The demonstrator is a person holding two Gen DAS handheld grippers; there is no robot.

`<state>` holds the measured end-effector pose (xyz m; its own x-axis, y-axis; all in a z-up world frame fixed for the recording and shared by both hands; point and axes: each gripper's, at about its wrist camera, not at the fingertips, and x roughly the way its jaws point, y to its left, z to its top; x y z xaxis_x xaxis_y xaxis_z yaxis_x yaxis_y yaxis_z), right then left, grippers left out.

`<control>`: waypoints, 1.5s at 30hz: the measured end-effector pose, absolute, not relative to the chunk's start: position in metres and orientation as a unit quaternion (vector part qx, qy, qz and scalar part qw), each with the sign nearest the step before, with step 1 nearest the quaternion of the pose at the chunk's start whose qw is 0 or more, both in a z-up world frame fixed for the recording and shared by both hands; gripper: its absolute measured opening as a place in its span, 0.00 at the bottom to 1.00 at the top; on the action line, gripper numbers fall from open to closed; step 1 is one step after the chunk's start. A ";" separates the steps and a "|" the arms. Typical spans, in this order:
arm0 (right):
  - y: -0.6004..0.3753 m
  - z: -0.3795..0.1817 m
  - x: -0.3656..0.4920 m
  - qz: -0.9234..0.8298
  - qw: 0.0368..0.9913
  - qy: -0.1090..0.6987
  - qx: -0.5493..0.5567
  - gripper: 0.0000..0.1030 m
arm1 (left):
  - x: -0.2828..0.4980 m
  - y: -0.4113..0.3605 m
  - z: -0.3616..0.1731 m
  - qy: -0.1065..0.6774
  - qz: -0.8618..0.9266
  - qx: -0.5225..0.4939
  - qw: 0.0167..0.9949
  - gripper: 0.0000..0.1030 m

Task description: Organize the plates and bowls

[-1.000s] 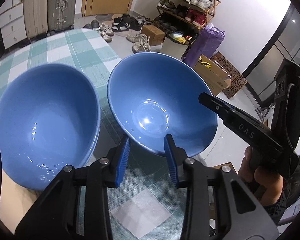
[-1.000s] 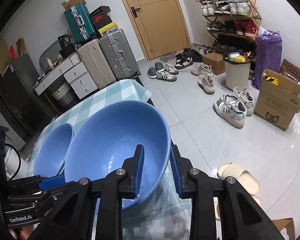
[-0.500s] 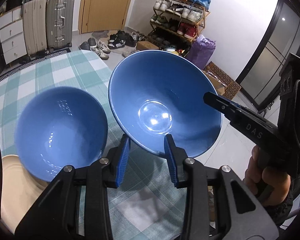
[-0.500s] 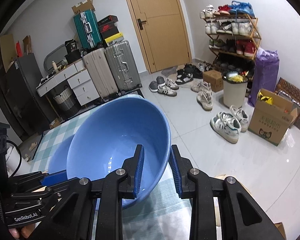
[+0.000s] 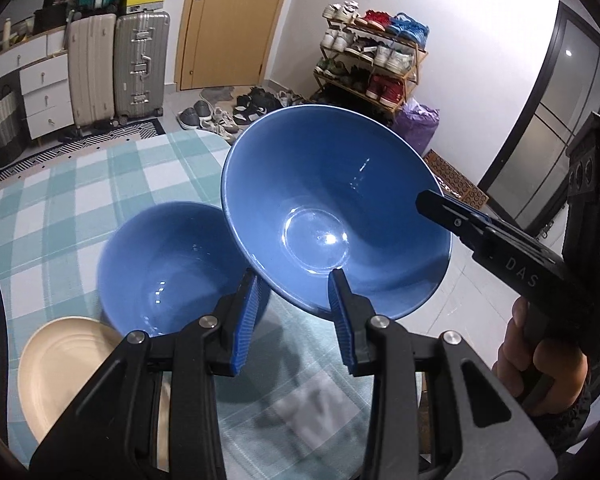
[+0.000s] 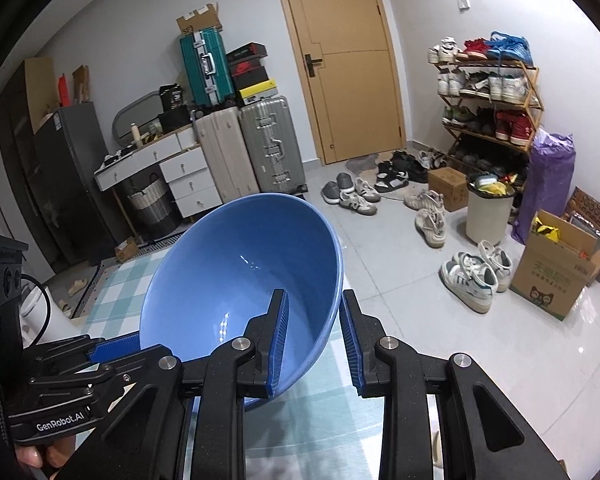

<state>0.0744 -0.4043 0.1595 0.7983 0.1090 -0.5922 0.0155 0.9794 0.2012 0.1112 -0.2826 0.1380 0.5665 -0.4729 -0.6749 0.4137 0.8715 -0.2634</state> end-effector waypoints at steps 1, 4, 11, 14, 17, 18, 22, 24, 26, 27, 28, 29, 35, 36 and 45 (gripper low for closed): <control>-0.400 0.160 0.076 0.027 0.943 0.317 0.097 0.27 | 0.110 -0.277 0.140 0.390 -0.248 -0.039 0.886 0.31; -0.391 0.161 0.078 0.035 0.943 0.318 0.093 0.27 | 0.108 -0.264 0.143 0.389 -0.242 -0.043 0.888 0.31; -0.366 0.161 0.086 0.053 0.941 0.325 0.085 0.27 | 0.105 -0.232 0.146 0.386 -0.225 -0.051 0.893 0.31; -0.356 0.160 0.092 0.061 0.940 0.326 0.082 0.27 | 0.106 -0.224 0.148 0.385 -0.219 -0.053 0.895 0.31; -0.347 0.157 0.098 0.067 0.939 0.329 0.079 0.27 | 0.107 -0.214 0.149 0.385 -0.211 -0.055 0.897 0.31; -0.346 0.156 0.099 0.069 0.938 0.330 0.080 0.27 | 0.107 -0.210 0.149 0.385 -0.209 -0.054 0.897 0.31; -0.333 0.148 0.106 0.077 0.935 0.337 0.080 0.27 | 0.108 -0.198 0.147 0.388 -0.198 -0.054 0.899 0.31; -0.327 0.143 0.110 0.081 0.933 0.342 0.081 0.27 | 0.109 -0.194 0.146 0.389 -0.192 -0.054 0.899 0.31; -0.322 0.140 0.114 0.084 0.931 0.346 0.079 0.27 | 0.111 -0.190 0.145 0.391 -0.187 -0.054 0.900 0.31; -0.319 0.137 0.116 0.086 0.930 0.348 0.079 0.27 | 0.114 -0.189 0.143 0.392 -0.185 -0.055 0.900 0.31; -0.315 0.136 0.116 0.087 0.930 0.350 0.079 0.27 | 0.114 -0.187 0.142 0.393 -0.184 -0.056 0.899 0.31; -0.313 0.134 0.117 0.088 0.929 0.352 0.079 0.27 | 0.116 -0.184 0.141 0.394 -0.182 -0.058 0.899 0.31; -0.304 0.120 0.127 0.092 0.923 0.366 0.073 0.27 | 0.124 -0.176 0.127 0.402 -0.172 -0.063 0.897 0.31; -0.302 0.117 0.129 0.093 0.922 0.369 0.072 0.27 | 0.125 -0.175 0.125 0.404 -0.170 -0.064 0.896 0.31; -0.292 0.090 0.143 0.091 0.914 0.390 0.059 0.27 | 0.142 -0.170 0.099 0.416 -0.155 -0.061 0.894 0.31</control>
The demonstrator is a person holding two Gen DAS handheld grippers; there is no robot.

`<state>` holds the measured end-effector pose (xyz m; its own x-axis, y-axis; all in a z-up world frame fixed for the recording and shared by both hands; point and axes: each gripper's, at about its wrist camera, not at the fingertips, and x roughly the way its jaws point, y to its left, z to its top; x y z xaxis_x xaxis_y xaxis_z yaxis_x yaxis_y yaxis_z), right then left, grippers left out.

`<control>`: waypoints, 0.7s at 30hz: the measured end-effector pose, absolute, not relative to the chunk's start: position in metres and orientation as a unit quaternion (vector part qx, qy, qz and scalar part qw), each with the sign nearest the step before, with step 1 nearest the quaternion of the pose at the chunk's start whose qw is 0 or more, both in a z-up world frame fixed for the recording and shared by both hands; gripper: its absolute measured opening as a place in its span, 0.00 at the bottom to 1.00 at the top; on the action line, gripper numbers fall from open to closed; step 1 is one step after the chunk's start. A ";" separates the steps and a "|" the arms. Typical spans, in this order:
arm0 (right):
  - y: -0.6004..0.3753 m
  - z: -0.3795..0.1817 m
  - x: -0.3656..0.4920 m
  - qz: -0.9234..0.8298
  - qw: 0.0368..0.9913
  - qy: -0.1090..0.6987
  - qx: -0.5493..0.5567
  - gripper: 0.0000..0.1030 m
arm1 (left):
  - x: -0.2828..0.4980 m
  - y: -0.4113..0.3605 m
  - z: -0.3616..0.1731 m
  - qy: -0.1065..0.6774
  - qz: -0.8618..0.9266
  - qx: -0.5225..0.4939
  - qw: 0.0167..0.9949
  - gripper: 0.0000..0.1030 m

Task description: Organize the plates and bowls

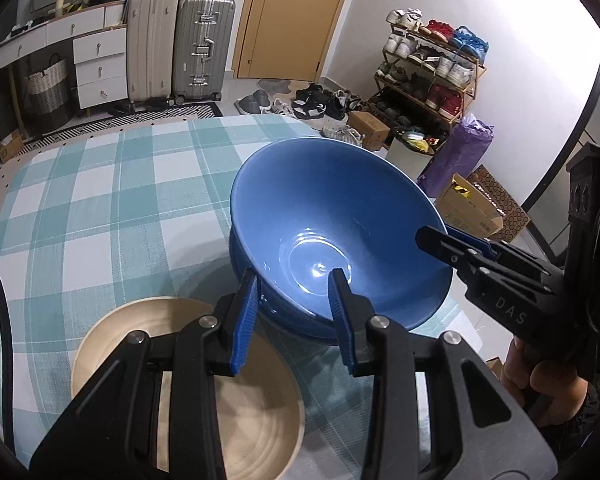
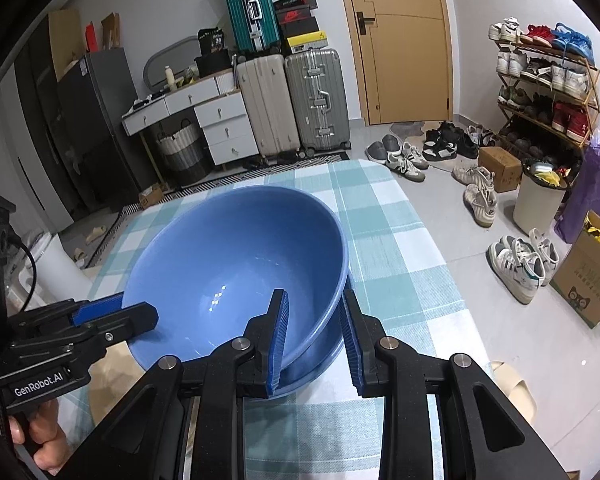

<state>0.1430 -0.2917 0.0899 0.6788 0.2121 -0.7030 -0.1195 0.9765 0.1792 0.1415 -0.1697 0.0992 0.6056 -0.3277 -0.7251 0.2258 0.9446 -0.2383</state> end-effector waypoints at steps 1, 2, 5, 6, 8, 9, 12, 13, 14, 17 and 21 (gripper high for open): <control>-0.291 0.088 0.143 0.090 0.914 0.391 0.057 0.27 | 0.143 -0.170 0.096 0.417 -0.153 -0.059 0.894 0.31; -0.290 0.085 0.145 0.089 0.914 0.392 0.055 0.27 | 0.145 -0.170 0.093 0.418 -0.152 -0.059 0.894 0.31; -0.292 0.080 0.148 0.089 0.913 0.395 0.055 0.27 | 0.149 -0.171 0.085 0.422 -0.147 -0.054 0.893 0.31; -0.291 0.079 0.148 0.089 0.913 0.395 0.053 0.27 | 0.151 -0.172 0.082 0.424 -0.146 -0.053 0.892 0.31; -0.291 0.075 0.150 0.086 0.914 0.395 0.046 0.27 | 0.154 -0.175 0.077 0.427 -0.143 -0.050 0.891 0.31; -0.291 0.073 0.150 0.084 0.914 0.396 0.044 0.27 | 0.155 -0.176 0.074 0.429 -0.141 -0.046 0.891 0.31; -0.291 0.069 0.151 0.081 0.913 0.399 0.042 0.27 | 0.159 -0.180 0.065 0.432 -0.137 -0.039 0.890 0.31; -0.290 0.067 0.151 0.080 0.912 0.400 0.039 0.27 | 0.161 -0.182 0.063 0.432 -0.134 -0.035 0.891 0.31; -0.290 0.066 0.152 0.077 0.912 0.401 0.035 0.27 | 0.160 -0.183 0.061 0.431 -0.132 -0.030 0.892 0.31; -0.288 0.062 0.149 0.071 0.914 0.400 0.022 0.27 | 0.161 -0.190 0.057 0.426 -0.123 -0.010 0.896 0.31; -0.287 0.058 0.151 0.064 0.914 0.401 0.011 0.27 | 0.162 -0.194 0.053 0.426 -0.120 0.000 0.897 0.31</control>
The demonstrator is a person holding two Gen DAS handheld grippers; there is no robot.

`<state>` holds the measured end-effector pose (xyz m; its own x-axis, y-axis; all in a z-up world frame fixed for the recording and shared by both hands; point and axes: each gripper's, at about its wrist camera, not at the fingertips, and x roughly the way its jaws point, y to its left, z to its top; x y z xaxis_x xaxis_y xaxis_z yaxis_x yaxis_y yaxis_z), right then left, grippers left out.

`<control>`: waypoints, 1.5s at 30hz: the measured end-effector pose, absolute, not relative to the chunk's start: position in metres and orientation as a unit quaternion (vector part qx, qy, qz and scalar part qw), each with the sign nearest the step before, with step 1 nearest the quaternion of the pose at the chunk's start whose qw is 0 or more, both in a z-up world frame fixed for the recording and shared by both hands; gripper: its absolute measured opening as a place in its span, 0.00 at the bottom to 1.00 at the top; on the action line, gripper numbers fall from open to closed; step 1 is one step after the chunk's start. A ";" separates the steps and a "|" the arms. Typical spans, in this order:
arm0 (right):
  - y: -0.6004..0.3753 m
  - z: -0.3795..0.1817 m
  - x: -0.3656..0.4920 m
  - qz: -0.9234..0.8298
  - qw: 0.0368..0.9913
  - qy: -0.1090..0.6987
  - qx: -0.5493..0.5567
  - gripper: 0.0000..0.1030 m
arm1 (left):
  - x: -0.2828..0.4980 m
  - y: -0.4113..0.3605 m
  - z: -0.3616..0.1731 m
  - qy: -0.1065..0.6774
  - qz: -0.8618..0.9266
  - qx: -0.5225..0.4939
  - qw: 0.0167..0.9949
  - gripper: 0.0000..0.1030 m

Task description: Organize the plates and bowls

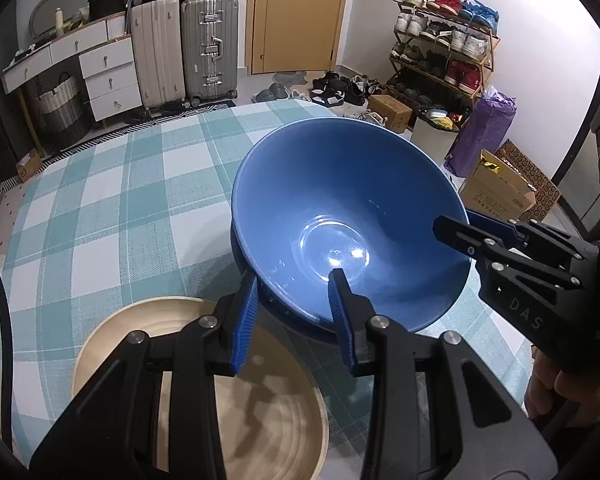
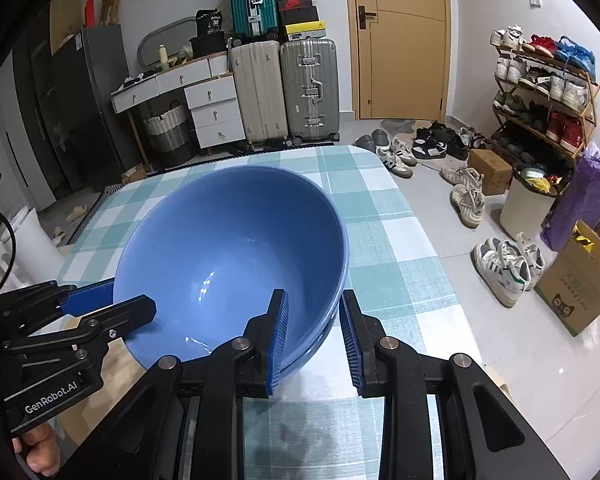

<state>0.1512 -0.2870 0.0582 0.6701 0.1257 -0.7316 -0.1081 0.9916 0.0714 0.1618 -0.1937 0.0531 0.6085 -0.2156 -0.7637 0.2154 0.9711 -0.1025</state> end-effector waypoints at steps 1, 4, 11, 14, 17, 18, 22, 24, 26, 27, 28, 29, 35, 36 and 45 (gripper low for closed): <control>-0.287 0.058 0.151 0.063 0.914 0.401 0.008 0.27 | 0.163 -0.194 0.052 0.427 -0.120 0.000 0.896 0.31; -0.286 0.056 0.152 0.063 0.913 0.402 0.006 0.27 | 0.164 -0.195 0.050 0.425 -0.115 0.006 0.898 0.31; -0.285 0.053 0.155 0.064 0.911 0.408 0.008 0.27 | 0.165 -0.196 0.047 0.423 -0.108 0.022 0.899 0.31; -0.286 0.052 0.155 0.064 0.910 0.410 0.007 0.27 | 0.165 -0.196 0.045 0.423 -0.107 0.027 0.899 0.31; -0.287 0.052 0.155 0.064 0.910 0.409 0.006 0.27 | 0.165 -0.196 0.045 0.423 -0.106 0.029 0.899 0.31; -0.287 0.052 0.154 0.067 0.911 0.408 0.007 0.27 | 0.165 -0.196 0.045 0.423 -0.105 0.031 0.900 0.31; -0.286 0.053 0.153 0.068 0.912 0.406 0.002 0.28 | 0.166 -0.193 0.042 0.426 -0.104 0.031 0.898 0.32; -0.286 0.053 0.153 0.069 0.912 0.405 0.003 0.28 | 0.166 -0.192 0.040 0.428 -0.104 0.031 0.897 0.32; -0.286 0.053 0.153 0.070 0.911 0.406 0.004 0.28 | 0.167 -0.190 0.038 0.430 -0.105 0.029 0.896 0.32; -0.286 0.053 0.153 0.071 0.911 0.406 0.005 0.29 | 0.168 -0.189 0.038 0.432 -0.106 0.027 0.895 0.32; -0.287 0.052 0.152 0.072 0.911 0.407 0.006 0.29 | 0.168 -0.187 0.037 0.433 -0.105 0.026 0.895 0.33; -0.287 0.052 0.152 0.073 0.910 0.408 0.006 0.30 | 0.168 -0.186 0.036 0.434 -0.104 0.028 0.895 0.33; -0.299 0.053 0.150 0.079 0.910 0.406 0.028 0.48 | 0.177 -0.168 0.033 0.447 -0.112 -0.001 0.887 0.47; -0.302 0.054 0.151 0.078 0.910 0.406 0.033 0.50 | 0.179 -0.163 0.031 0.451 -0.110 -0.013 0.886 0.50; -0.312 0.043 0.161 0.095 0.899 0.420 0.075 0.64 | 0.203 -0.137 0.017 0.472 -0.105 -0.089 0.871 0.60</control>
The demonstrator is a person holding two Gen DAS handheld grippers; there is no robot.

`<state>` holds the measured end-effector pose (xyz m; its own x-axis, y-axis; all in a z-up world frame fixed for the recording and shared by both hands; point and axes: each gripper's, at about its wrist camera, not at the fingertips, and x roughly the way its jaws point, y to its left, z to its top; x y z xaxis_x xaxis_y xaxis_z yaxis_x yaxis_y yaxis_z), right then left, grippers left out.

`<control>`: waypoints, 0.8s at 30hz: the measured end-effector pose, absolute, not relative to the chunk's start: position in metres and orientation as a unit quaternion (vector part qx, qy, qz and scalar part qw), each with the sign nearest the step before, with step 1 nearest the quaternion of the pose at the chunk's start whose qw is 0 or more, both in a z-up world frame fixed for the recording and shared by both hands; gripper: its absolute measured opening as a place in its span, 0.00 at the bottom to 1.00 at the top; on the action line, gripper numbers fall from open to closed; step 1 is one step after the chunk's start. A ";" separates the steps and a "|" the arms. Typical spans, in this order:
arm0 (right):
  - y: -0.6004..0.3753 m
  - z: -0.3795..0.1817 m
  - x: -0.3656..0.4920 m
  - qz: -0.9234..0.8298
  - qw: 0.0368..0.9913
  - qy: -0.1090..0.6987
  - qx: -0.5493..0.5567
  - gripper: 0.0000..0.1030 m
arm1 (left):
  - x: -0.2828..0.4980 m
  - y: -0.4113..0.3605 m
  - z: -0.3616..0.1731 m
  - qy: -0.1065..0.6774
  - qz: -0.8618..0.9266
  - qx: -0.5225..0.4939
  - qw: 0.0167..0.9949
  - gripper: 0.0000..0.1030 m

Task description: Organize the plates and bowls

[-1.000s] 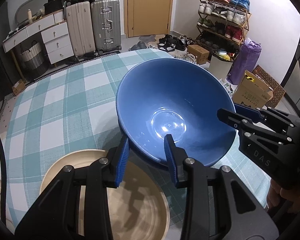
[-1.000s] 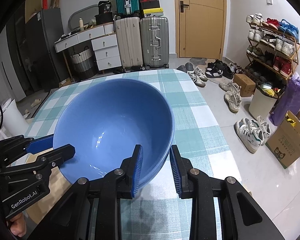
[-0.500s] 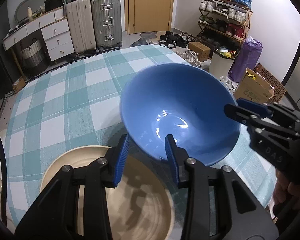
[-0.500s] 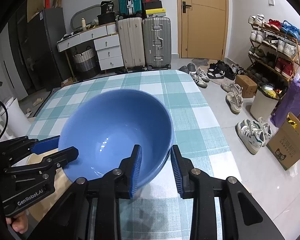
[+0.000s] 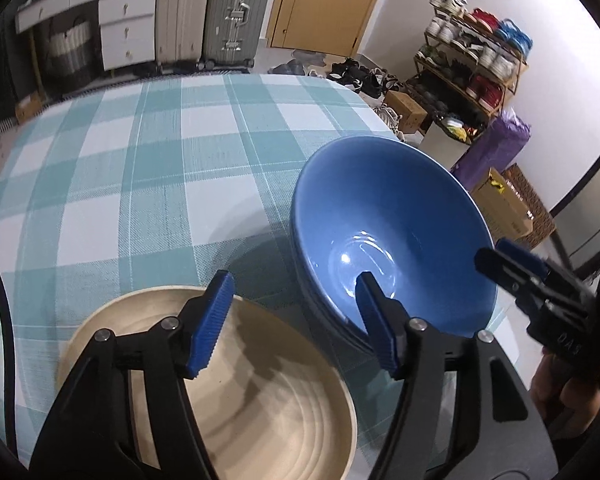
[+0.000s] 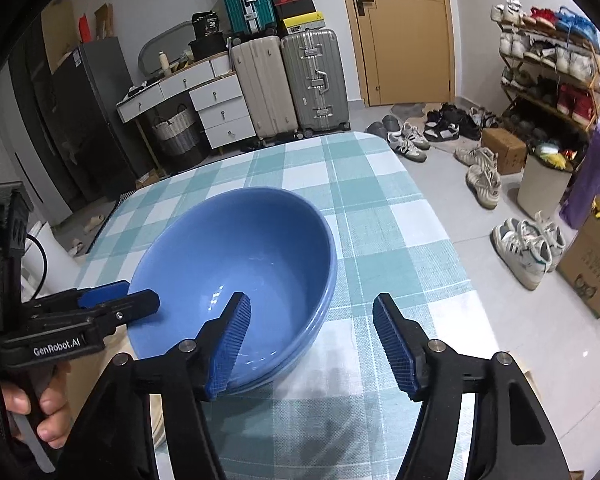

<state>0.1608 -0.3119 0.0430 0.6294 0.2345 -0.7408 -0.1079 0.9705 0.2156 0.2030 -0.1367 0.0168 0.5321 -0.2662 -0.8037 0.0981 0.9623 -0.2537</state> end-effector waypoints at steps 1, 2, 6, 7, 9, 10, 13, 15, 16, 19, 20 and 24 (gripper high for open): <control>-0.313 0.040 0.164 0.101 0.895 0.425 0.086 0.64 | 0.206 -0.135 0.014 0.475 -0.107 -0.100 0.868 0.62; -0.314 0.038 0.166 0.106 0.892 0.428 0.095 0.64 | 0.208 -0.134 0.013 0.477 -0.108 -0.107 0.866 0.63; -0.315 0.031 0.171 0.118 0.886 0.434 0.114 0.64 | 0.214 -0.136 0.008 0.480 -0.113 -0.119 0.862 0.66; -0.315 0.030 0.172 0.119 0.885 0.434 0.117 0.64 | 0.216 -0.137 0.007 0.480 -0.116 -0.118 0.862 0.68; -0.315 0.029 0.174 0.123 0.884 0.434 0.123 0.64 | 0.218 -0.140 0.005 0.480 -0.118 -0.119 0.861 0.74; -0.315 0.028 0.175 0.124 0.883 0.434 0.127 0.64 | 0.219 -0.141 0.004 0.481 -0.118 -0.120 0.861 0.76; -0.315 0.027 0.176 0.129 0.881 0.435 0.131 0.60 | 0.222 -0.144 0.003 0.481 -0.128 -0.122 0.859 0.79; -0.316 0.025 0.178 0.141 0.875 0.440 0.146 0.53 | 0.223 -0.146 0.002 0.482 -0.131 -0.125 0.857 0.82; -0.316 0.025 0.178 0.142 0.874 0.441 0.149 0.52 | 0.223 -0.147 0.002 0.483 -0.132 -0.126 0.856 0.82; -0.316 0.026 0.179 0.139 0.874 0.441 0.147 0.46 | 0.223 -0.148 0.001 0.481 -0.131 -0.130 0.857 0.82; -0.316 0.026 0.179 0.139 0.874 0.440 0.148 0.44 | 0.223 -0.149 0.002 0.480 -0.129 -0.128 0.858 0.82; -0.314 0.028 0.177 0.134 0.878 0.439 0.135 0.39 | 0.220 -0.154 0.007 0.476 -0.135 -0.116 0.861 0.60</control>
